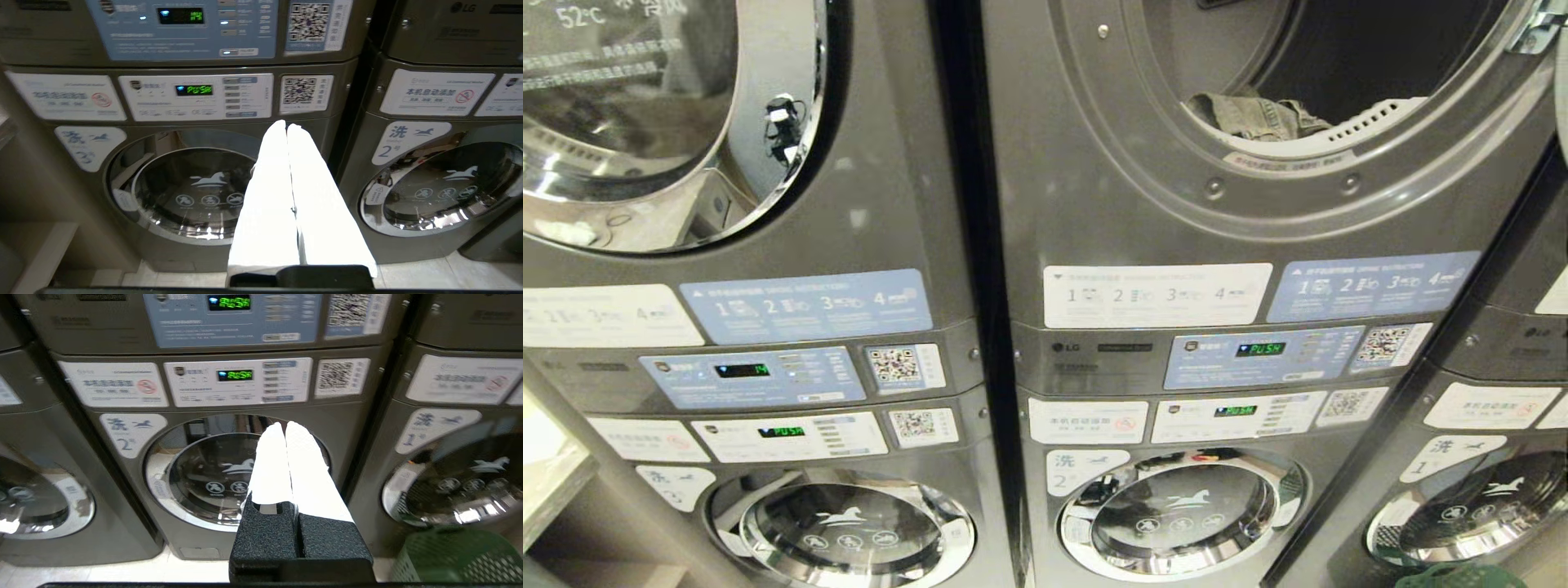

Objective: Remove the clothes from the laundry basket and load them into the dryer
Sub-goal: Close the dryer

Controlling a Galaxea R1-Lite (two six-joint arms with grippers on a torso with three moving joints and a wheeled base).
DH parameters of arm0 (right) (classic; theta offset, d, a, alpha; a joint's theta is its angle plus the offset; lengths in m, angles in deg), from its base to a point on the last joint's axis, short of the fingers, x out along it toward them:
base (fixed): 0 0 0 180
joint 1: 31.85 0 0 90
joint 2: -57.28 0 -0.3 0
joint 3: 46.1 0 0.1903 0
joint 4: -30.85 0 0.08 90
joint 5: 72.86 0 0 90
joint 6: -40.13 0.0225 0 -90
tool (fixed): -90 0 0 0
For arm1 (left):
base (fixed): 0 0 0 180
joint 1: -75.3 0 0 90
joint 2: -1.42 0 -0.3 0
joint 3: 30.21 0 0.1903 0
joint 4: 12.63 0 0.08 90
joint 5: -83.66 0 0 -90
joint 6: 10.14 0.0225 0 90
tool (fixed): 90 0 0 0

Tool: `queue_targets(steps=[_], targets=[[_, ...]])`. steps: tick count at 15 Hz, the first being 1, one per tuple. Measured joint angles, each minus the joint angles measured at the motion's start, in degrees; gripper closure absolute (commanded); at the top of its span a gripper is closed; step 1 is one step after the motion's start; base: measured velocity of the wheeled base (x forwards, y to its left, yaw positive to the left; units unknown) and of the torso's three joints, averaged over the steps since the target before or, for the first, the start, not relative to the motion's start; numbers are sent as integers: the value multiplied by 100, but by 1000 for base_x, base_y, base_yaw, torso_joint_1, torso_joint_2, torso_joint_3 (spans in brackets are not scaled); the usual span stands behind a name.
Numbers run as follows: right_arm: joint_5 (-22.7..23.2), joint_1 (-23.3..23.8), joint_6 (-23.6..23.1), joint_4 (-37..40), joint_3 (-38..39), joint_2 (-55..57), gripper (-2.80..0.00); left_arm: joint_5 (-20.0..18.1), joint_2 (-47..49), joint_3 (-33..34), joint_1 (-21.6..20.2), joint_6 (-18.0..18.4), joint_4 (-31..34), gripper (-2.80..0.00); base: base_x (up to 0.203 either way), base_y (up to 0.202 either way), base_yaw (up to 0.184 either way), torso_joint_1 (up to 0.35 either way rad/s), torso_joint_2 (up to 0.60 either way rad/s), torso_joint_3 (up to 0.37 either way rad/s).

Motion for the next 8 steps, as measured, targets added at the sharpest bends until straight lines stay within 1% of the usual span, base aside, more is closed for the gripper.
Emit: queue_targets(steps=[2, 8], targets=[[-1, 0, -1, -1, 0, 0, 0, 0, 0, 0, -1, 0, -4, 0, 1, -121, 12, 4, 2, 2], [-2, 0, 5, 2, 0, 0, 0, 0, 0, 0, -1, -6, -3, 0, 0, -194, 0, 2, 2, 1]])
